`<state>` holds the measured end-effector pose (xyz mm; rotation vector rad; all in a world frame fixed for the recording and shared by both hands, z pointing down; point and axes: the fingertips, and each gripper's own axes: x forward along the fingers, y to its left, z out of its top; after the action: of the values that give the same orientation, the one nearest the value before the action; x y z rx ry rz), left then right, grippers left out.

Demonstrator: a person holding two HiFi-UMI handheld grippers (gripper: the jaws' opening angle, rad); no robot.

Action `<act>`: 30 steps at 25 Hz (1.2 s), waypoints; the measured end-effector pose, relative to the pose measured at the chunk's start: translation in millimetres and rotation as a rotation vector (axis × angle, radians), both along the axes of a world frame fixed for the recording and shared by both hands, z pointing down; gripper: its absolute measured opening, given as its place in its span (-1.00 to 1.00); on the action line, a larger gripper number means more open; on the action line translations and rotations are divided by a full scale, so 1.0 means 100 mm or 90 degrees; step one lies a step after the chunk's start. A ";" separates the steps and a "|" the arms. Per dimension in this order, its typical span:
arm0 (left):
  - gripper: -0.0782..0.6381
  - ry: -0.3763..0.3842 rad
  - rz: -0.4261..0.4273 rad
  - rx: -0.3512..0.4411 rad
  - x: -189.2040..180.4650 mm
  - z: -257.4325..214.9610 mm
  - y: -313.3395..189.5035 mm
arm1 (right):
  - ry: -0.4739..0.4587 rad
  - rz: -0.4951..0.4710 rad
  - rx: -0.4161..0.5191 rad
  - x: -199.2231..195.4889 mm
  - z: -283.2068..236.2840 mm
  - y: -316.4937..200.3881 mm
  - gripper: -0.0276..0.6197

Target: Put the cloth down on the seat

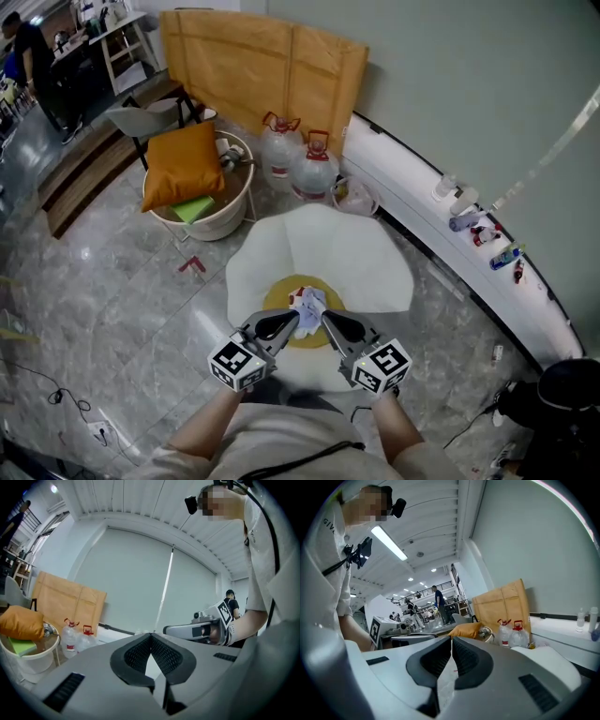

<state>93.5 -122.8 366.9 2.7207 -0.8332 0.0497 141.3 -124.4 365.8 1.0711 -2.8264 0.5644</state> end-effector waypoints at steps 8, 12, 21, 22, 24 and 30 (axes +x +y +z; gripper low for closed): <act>-0.74 0.028 0.010 0.000 -0.09 -0.30 0.04 | -0.028 -0.019 0.010 -0.04 -0.35 0.11 -0.85; -0.74 0.036 0.010 -0.003 -0.09 -0.35 0.08 | -0.053 -0.037 0.009 -0.09 -0.45 0.18 -0.85; -0.74 0.013 0.020 0.019 -0.14 -0.36 0.31 | -0.074 -0.057 0.013 -0.26 -0.58 0.37 -0.86; -0.74 0.015 0.018 0.018 -0.16 -0.36 0.32 | -0.078 -0.056 0.010 -0.26 -0.58 0.38 -0.86; -0.74 0.018 0.014 0.017 -0.20 -0.37 0.33 | -0.087 -0.054 0.009 -0.25 -0.59 0.40 -0.86; -0.74 0.032 0.006 0.020 -0.26 -0.46 0.34 | -0.095 -0.055 0.016 -0.24 -0.61 0.45 -0.86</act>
<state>67.3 -89.0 321.1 2.7430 -0.8136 -0.0308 117.1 -79.8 304.5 0.9436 -2.9979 0.6282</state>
